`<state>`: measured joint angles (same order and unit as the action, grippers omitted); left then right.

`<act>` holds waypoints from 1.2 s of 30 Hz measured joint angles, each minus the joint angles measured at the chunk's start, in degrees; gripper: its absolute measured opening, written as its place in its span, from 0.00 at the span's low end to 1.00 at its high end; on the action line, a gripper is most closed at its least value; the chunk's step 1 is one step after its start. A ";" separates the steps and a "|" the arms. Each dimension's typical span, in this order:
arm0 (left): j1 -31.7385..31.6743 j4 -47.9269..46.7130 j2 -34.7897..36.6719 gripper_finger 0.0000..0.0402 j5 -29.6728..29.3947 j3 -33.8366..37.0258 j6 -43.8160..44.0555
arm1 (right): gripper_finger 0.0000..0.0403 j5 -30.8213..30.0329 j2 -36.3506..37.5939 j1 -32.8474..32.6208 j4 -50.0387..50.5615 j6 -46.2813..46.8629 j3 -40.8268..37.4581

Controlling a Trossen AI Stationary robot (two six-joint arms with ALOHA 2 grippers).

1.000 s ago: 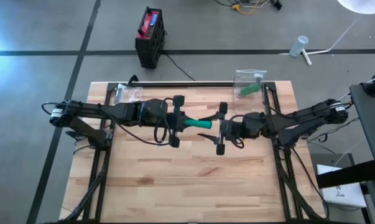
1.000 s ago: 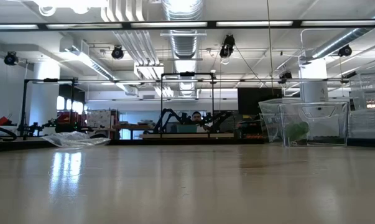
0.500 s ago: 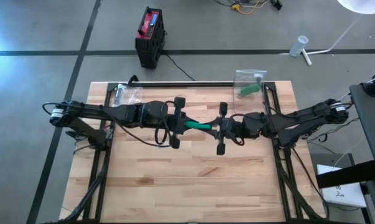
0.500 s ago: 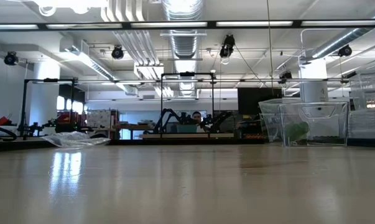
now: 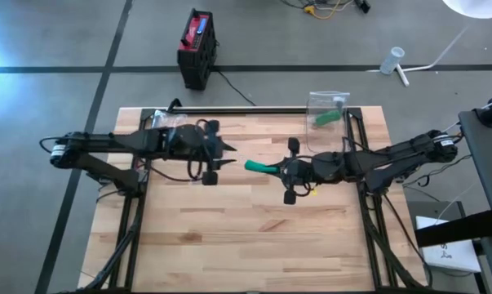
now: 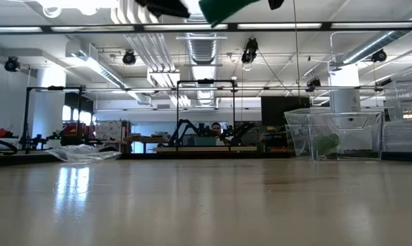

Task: Roll bandage
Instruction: Put the rolled dark green bandage into the transparent zip bag

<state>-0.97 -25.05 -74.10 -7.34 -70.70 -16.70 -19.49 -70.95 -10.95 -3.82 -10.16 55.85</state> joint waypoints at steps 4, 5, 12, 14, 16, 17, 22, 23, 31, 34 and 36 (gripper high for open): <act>-4.48 -1.50 5.37 0.40 -2.51 7.13 11.73 | 0.03 -1.92 -1.98 0.34 2.52 3.42 -0.47; -6.30 -1.56 6.65 0.43 -4.32 8.93 15.92 | 0.03 -2.61 -2.92 0.35 2.91 4.45 -0.91; -26.33 -9.07 7.22 0.48 -2.52 19.77 34.96 | 0.03 -3.01 -12.62 1.42 -1.36 9.40 -1.48; -30.79 -11.44 4.73 0.48 0.95 21.25 32.57 | 0.03 -3.03 -15.72 1.55 -3.34 9.59 -1.31; -33.11 -14.06 1.96 0.48 2.33 22.01 29.94 | 0.03 -3.03 -18.61 1.62 -5.15 9.14 -0.13; -33.62 -15.15 0.53 0.47 2.38 22.01 28.73 | 0.03 -3.01 -19.54 1.63 -5.46 8.80 0.52; -33.94 -22.75 -6.49 0.46 -2.01 20.17 23.04 | 0.03 -3.05 -21.76 1.87 -2.88 6.50 4.29; -34.18 -24.22 -7.93 0.46 -2.90 19.39 21.95 | 0.03 -3.02 -21.48 1.87 -1.09 6.12 5.10; -37.74 -38.69 -20.66 0.43 -11.46 12.11 12.28 | 0.03 -3.04 -17.04 0.92 7.22 5.76 6.41; -39.74 -38.29 -23.65 0.41 -15.95 11.86 8.90 | 0.03 -3.02 -16.21 0.29 7.72 6.90 5.59; -40.72 -36.22 -24.65 0.40 -16.59 12.50 6.93 | 0.03 -3.09 -16.14 -0.01 9.78 7.67 5.24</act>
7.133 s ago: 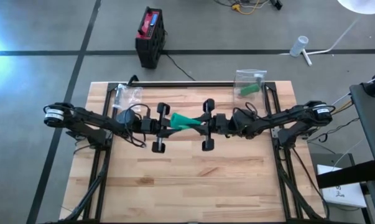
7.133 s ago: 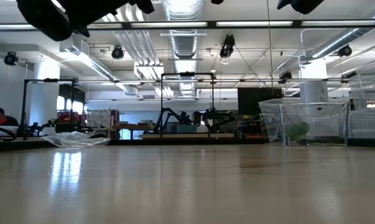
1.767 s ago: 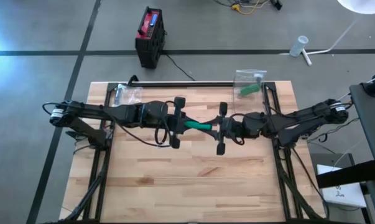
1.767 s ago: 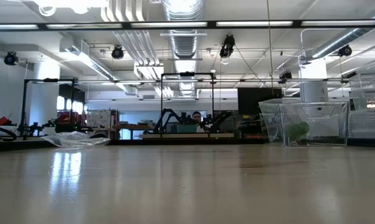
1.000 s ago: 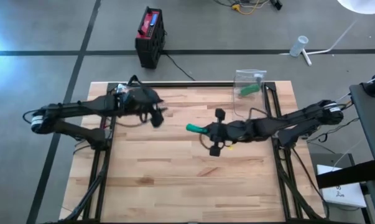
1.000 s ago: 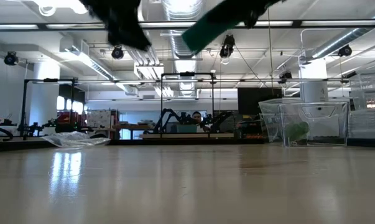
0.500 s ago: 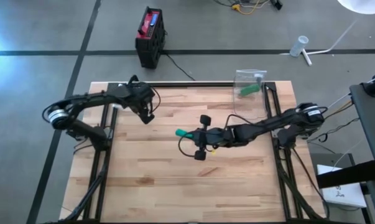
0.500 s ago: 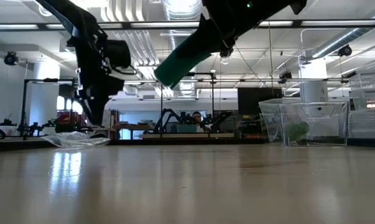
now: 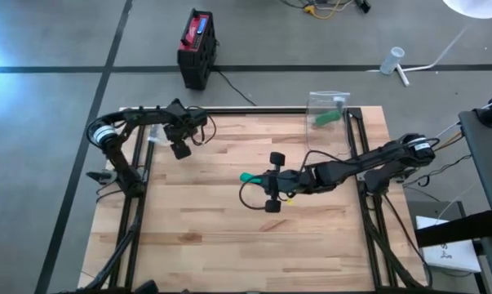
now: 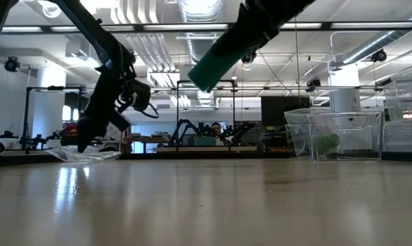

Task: Roll bandage
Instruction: Put the rolled dark green bandage into the transparent zip bag

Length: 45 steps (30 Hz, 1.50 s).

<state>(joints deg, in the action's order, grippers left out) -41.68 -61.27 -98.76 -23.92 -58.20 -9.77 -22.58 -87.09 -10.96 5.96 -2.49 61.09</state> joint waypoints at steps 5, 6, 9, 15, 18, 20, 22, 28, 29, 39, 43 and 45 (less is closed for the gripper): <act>-0.53 3.72 -0.89 0.42 -1.26 1.44 -1.69 | 0.03 0.02 0.00 -0.42 0.98 0.82 -1.02; -0.51 3.88 -1.01 0.43 -2.04 1.44 -1.71 | 0.03 0.01 0.00 -0.48 1.09 0.88 -1.15; -0.78 3.78 -1.26 0.45 -2.53 1.69 -2.49 | 0.03 0.02 0.00 -0.55 0.95 1.00 -1.14; -0.82 1.25 -1.36 0.44 -2.60 2.91 -2.78 | 0.03 0.02 0.00 -0.55 0.76 1.04 -1.14; -0.71 -1.34 -1.05 0.42 -2.60 3.03 -3.65 | 0.03 0.02 0.00 -0.55 0.63 1.04 -1.14; -0.71 -0.77 -0.56 0.41 -2.71 3.40 -4.87 | 0.03 0.02 0.00 -0.55 0.60 1.04 -1.11; -0.82 -0.59 -0.48 0.40 -2.87 4.05 -6.24 | 0.03 0.02 0.00 -0.55 0.56 1.04 -1.03; -0.82 5.98 -0.48 0.41 -7.89 8.49 -12.85 | 0.03 0.02 0.00 -0.64 0.60 1.39 -1.23; -0.77 8.04 -0.48 0.41 -10.29 9.06 -13.32 | 0.03 0.02 0.00 -0.66 0.60 1.35 -1.27; -0.80 12.45 -0.49 0.24 -9.68 8.51 -14.84 | 0.03 0.02 0.00 -0.66 0.60 1.39 -1.38; -0.08 10.02 -0.48 0.04 0.81 6.95 -12.27 | 0.03 0.02 0.00 -0.65 0.60 0.78 -1.38; 1.19 8.90 -0.47 0.02 6.93 5.52 -9.61 | 0.03 0.02 0.00 -0.66 0.60 0.17 -1.38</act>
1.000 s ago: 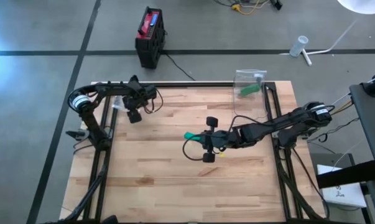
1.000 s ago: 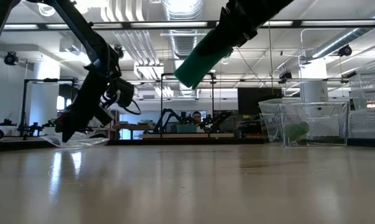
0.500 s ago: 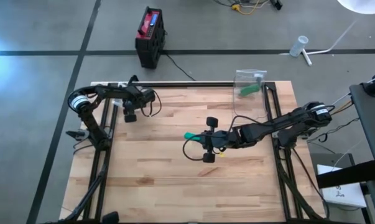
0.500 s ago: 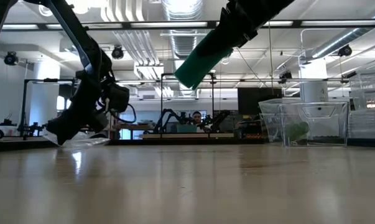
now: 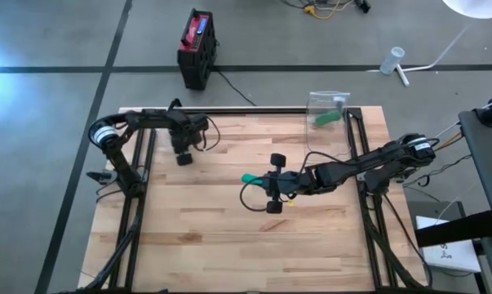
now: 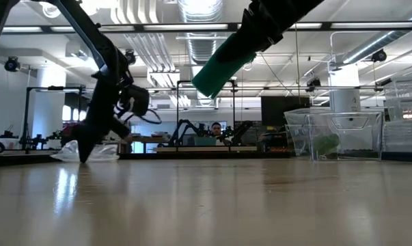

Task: Roll bandage
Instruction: Put the rolled dark green bandage into the transparent zip bag

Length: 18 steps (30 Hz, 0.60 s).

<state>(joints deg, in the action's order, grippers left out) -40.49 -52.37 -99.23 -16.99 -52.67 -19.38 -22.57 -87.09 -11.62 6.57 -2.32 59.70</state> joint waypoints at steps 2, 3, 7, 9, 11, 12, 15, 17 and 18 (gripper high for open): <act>1.97 -0.24 0.05 0.03 6.36 -1.67 3.20 | 0.03 0.00 0.00 0.02 -0.01 -0.58 0.00; 3.18 0.12 0.05 0.03 9.52 -2.61 5.44 | 0.03 0.00 0.00 0.00 -0.03 -0.99 0.00; 8.87 5.26 0.05 0.01 20.38 -6.46 16.72 | 0.03 0.00 0.00 0.00 -1.98 -2.33 -0.04; 11.83 8.46 0.05 0.01 25.27 -8.40 20.75 | 0.03 -0.01 -0.06 0.00 -2.58 -2.86 -0.04; 14.73 11.45 0.03 0.01 30.07 -10.55 22.04 | 0.03 0.00 -0.27 0.00 -2.58 -2.98 -0.09; 16.07 12.54 0.03 0.00 31.77 -11.54 22.83 | 0.03 -0.01 -0.38 0.00 -2.57 -2.98 -0.15; 20.02 16.50 0.03 0.00 33.16 -14.32 26.68 | 0.03 -0.50 -0.66 0.00 -2.60 -2.95 -0.54; 22.17 18.75 0.03 0.00 33.13 -15.96 28.28 | 0.03 -3.32 -0.98 0.00 -2.98 -2.93 -0.78; 23.14 19.83 0.03 0.00 33.10 -16.61 28.82 | 0.03 -5.27 -1.23 0.13 -3.59 -2.94 -0.92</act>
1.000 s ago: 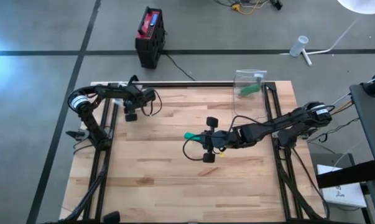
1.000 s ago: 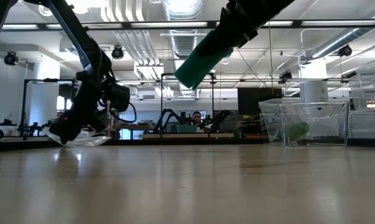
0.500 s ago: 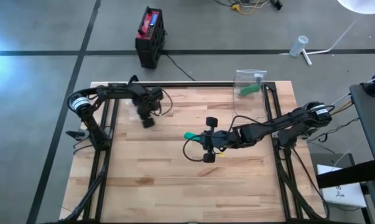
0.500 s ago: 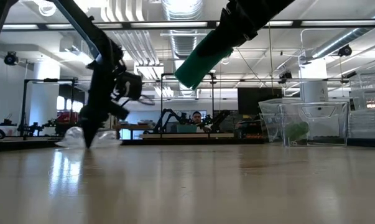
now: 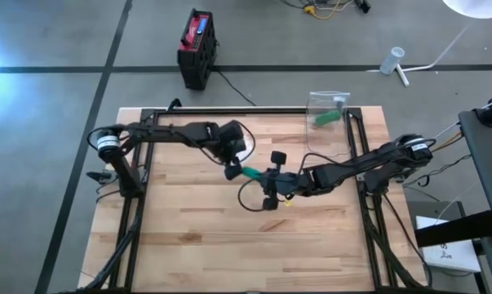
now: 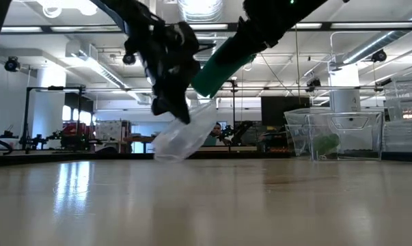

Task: Roll bandage
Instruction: Put the rolled dark green bandage into the transparent zip bag

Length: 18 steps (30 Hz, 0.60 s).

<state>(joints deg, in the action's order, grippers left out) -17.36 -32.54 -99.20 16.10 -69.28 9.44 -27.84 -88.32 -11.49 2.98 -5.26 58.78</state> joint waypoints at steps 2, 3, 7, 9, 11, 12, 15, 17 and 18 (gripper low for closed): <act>1.71 1.62 0.00 0.00 0.04 -1.00 0.74 | 0.03 -3.47 -0.92 0.39 -1.48 0.09 -0.44; 2.44 2.43 0.00 0.00 0.00 -1.39 1.01 | 0.03 -4.98 -1.36 0.61 -1.80 0.10 -0.65; 4.31 3.02 0.00 0.00 -0.05 -2.71 2.26 | 0.03 -11.26 -2.65 1.40 -2.16 0.24 -0.72; 4.75 3.04 -0.02 0.00 -0.09 -3.20 2.27 | 0.03 -12.55 -2.68 1.81 -2.00 0.30 -0.88; 4.97 3.04 -0.03 0.00 -0.04 -3.57 2.22 | 0.03 -12.59 -2.68 2.16 -2.04 0.33 -1.01; 5.00 2.87 -0.03 0.00 -0.05 -3.77 2.22 | 0.03 -12.65 -2.68 2.21 -1.98 0.33 -1.07; 4.93 2.78 -0.04 0.01 -0.03 -3.97 2.16 | 0.03 -12.28 -2.68 2.16 -1.56 0.24 -1.09; 4.91 2.72 -0.04 0.02 -0.09 -3.93 1.63 | 0.03 -11.07 -2.68 2.17 -1.00 0.54 -1.10; 4.89 2.75 -0.04 0.02 -0.21 -3.79 1.24 | 0.03 -10.94 -2.68 2.17 -0.56 0.78 -1.11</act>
<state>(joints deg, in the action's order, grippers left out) -12.47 -29.79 -99.24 15.90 -73.07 10.68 -38.78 -91.00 -9.32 2.41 -4.48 57.67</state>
